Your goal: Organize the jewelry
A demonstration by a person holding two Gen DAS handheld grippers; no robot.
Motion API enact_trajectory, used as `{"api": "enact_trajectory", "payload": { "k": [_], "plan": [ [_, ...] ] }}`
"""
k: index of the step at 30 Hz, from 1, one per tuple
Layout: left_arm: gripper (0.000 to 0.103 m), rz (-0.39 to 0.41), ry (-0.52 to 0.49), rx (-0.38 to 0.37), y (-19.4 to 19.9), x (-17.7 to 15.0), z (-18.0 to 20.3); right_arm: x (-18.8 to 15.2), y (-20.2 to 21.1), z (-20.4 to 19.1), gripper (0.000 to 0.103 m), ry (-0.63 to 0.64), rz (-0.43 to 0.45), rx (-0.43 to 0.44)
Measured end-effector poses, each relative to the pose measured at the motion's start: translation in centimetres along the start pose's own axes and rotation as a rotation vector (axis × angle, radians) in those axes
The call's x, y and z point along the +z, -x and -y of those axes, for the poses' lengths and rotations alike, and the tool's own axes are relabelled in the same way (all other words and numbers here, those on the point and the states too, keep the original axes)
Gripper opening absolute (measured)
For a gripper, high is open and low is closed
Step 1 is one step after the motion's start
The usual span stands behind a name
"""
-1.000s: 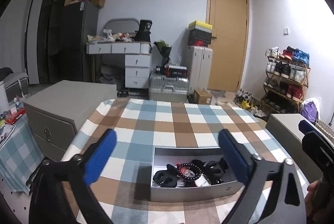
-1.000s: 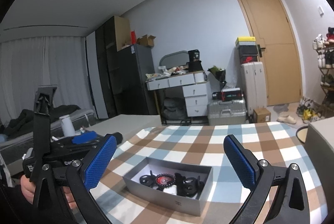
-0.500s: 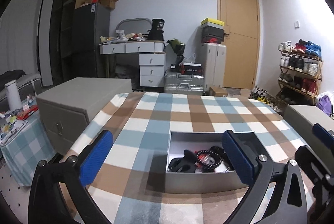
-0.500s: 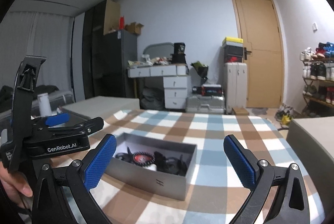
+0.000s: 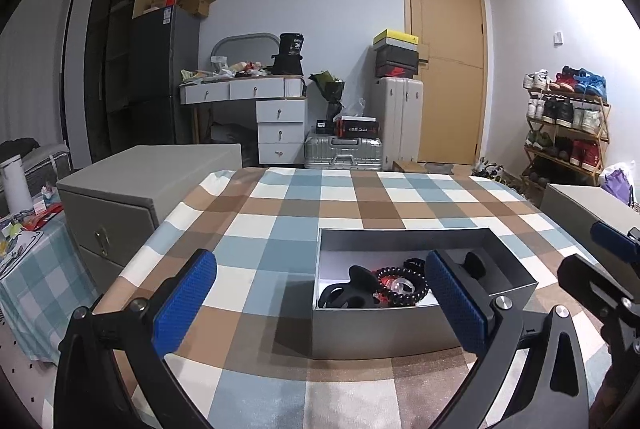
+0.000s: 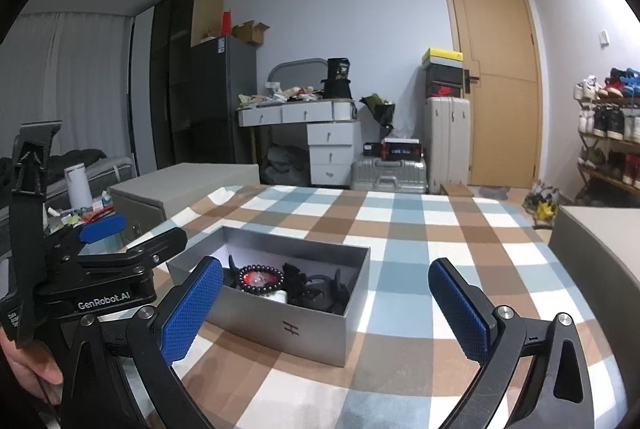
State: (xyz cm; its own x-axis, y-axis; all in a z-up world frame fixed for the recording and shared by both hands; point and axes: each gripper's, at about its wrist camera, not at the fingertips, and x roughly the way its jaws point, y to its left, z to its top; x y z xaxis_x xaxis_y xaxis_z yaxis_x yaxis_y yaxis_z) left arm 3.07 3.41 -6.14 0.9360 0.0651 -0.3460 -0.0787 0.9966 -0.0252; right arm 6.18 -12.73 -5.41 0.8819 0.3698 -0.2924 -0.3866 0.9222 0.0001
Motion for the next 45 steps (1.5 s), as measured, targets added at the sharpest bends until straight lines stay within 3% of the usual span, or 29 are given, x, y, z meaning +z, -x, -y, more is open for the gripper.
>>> {"api": "enact_trajectory", "payload": {
  "k": [6, 45],
  "plan": [
    [0.102, 0.044, -0.020, 0.011, 0.79, 0.02, 0.44, -0.14, -0.47, -0.74, 0.103, 0.037, -0.018, -0.012],
    [0.102, 0.044, -0.003, 0.036, 0.23, -0.11, 0.27, 0.02, -0.68, -0.38, 0.103, 0.027, -0.019, -0.003]
  ]
}}
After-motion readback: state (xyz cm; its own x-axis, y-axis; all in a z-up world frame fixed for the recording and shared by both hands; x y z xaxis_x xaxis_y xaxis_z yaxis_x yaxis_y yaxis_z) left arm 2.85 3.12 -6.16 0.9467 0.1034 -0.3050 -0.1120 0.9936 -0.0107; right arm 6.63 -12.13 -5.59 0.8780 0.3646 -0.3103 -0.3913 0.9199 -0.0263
